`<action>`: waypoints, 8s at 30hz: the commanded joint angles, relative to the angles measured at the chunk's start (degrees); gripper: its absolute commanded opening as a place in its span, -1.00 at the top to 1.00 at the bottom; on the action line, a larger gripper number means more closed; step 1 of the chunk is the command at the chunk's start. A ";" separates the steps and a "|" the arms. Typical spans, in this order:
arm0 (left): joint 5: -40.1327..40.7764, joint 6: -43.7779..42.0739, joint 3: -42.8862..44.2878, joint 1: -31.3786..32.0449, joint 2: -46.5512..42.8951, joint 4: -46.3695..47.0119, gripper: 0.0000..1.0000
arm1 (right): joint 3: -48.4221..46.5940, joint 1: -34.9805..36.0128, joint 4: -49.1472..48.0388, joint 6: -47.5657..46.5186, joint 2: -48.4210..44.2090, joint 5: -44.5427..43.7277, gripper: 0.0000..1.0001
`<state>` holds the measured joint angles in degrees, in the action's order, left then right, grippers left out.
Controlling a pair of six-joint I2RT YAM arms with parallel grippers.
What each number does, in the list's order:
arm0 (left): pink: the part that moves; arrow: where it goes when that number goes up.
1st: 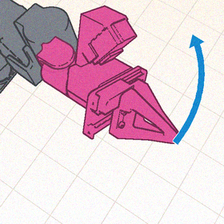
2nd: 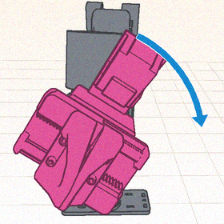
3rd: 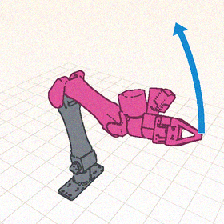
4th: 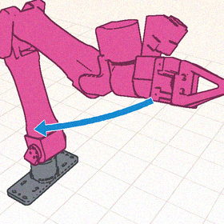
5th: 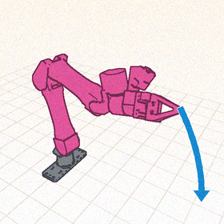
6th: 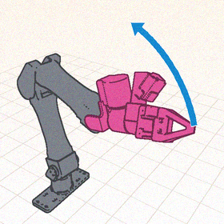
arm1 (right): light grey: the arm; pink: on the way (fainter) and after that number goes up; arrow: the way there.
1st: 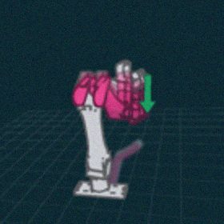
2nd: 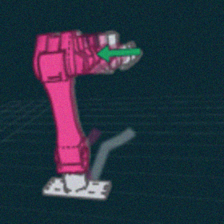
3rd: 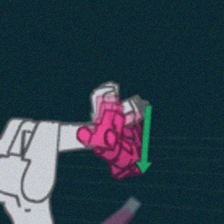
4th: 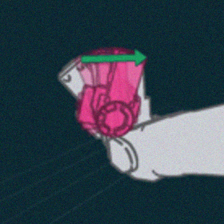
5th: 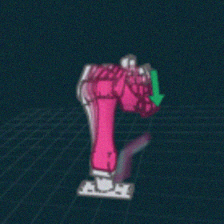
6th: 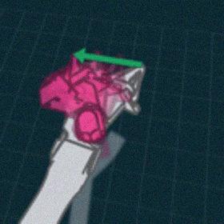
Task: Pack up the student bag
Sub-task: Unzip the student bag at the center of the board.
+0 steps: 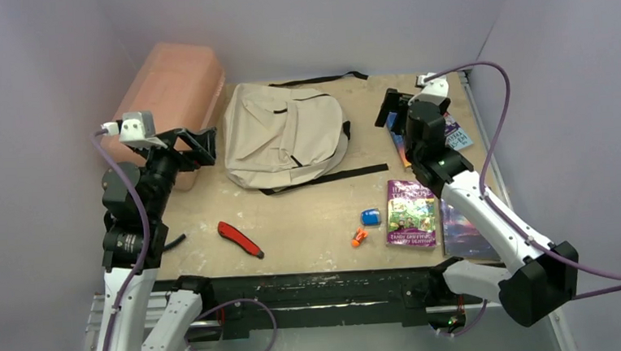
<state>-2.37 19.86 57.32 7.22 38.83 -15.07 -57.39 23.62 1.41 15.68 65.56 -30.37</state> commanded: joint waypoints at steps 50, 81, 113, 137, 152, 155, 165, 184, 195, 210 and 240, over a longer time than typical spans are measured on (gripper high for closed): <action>-16.72 1.78 9.12 0.95 16.08 -5.17 -1.00 | -37.49 21.64 15.97 -13.13 54.52 13.01 -0.04; -24.69 37.85 2.98 14.74 46.05 -3.35 -0.82 | 2.56 9.17 -34.37 26.26 32.95 48.26 1.00; 12.25 49.76 -16.68 21.69 44.65 18.11 -0.19 | 7.36 11.26 -44.04 35.57 28.62 49.41 1.00; 0.25 33.68 -23.34 12.06 27.15 11.00 0.54 | 16.60 -7.15 -36.45 21.58 13.60 58.25 1.00; -10.10 13.99 1.41 25.21 32.52 1.93 -1.00 | 14.83 -1.76 -43.41 21.12 16.11 68.86 1.00; -13.61 10.17 10.89 25.36 40.23 -2.62 -1.00 | 14.24 -1.81 -42.60 20.89 15.21 68.58 1.00; -15.76 9.44 10.55 27.02 46.31 1.31 -0.34 | 13.84 -1.81 -41.32 22.64 12.40 67.20 1.00; -9.36 8.55 11.58 27.36 48.21 -1.98 0.65 | 13.47 -1.82 -36.39 23.11 11.01 63.88 1.00; -1.81 0.41 5.20 28.15 34.72 -3.96 1.00 | 12.15 -11.06 -30.46 32.41 12.67 56.28 1.00; -10.46 1.28 -0.53 29.27 28.66 -0.78 1.00 | -1.65 -17.91 -40.21 35.48 31.65 67.58 1.00; -10.17 6.51 28.80 29.28 55.70 -10.40 -0.14 | 2.60 -10.33 -41.58 36.37 21.28 72.21 1.00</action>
<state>-11.81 25.12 84.75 36.45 93.60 -24.12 -53.87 12.86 -35.33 51.31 89.62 40.32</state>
